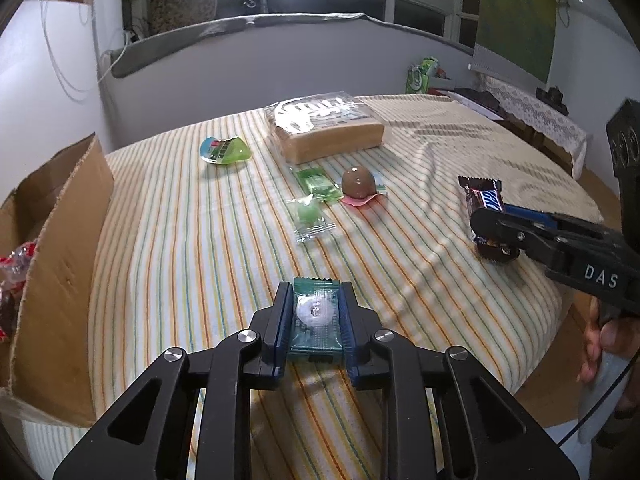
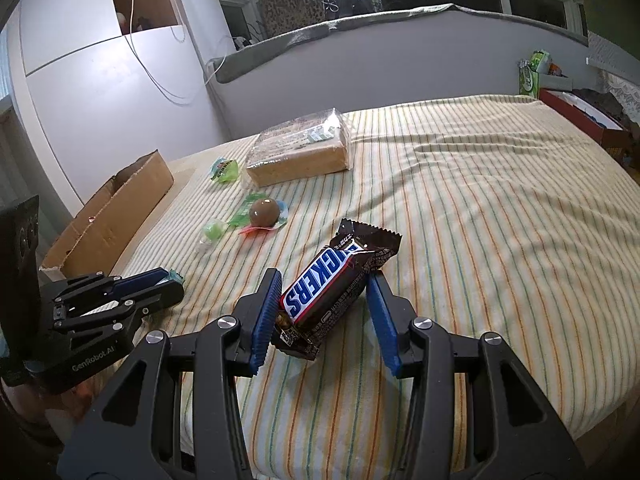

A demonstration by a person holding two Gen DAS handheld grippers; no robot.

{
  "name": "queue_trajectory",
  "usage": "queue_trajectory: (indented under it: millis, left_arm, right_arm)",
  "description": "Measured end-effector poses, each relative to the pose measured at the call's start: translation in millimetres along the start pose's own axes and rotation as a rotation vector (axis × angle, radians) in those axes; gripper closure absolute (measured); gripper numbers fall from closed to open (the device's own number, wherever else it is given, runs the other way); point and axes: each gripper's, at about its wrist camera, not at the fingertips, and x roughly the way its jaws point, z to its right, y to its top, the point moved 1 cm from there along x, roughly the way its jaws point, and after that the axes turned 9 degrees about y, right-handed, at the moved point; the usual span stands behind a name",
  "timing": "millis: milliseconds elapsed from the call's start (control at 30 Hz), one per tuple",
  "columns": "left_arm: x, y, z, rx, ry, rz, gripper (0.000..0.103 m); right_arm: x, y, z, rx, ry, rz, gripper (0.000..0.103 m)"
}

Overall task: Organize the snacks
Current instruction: 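Carry both held snacks over the cardboard box and open both tools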

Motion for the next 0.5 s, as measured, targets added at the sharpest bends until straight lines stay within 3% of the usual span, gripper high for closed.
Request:
queue_trajectory:
  millis: [267, 500]
  left_arm:
    - [-13, 9, 3, 0.003, 0.055, 0.027, 0.083]
    - [-44, 24, -3, -0.016, 0.08, 0.111, 0.083]
  right_arm:
    - [-8, 3, -9, -0.026, -0.018, 0.006, 0.057]
    - [-32, 20, -38, -0.092, -0.031, 0.055, 0.057]
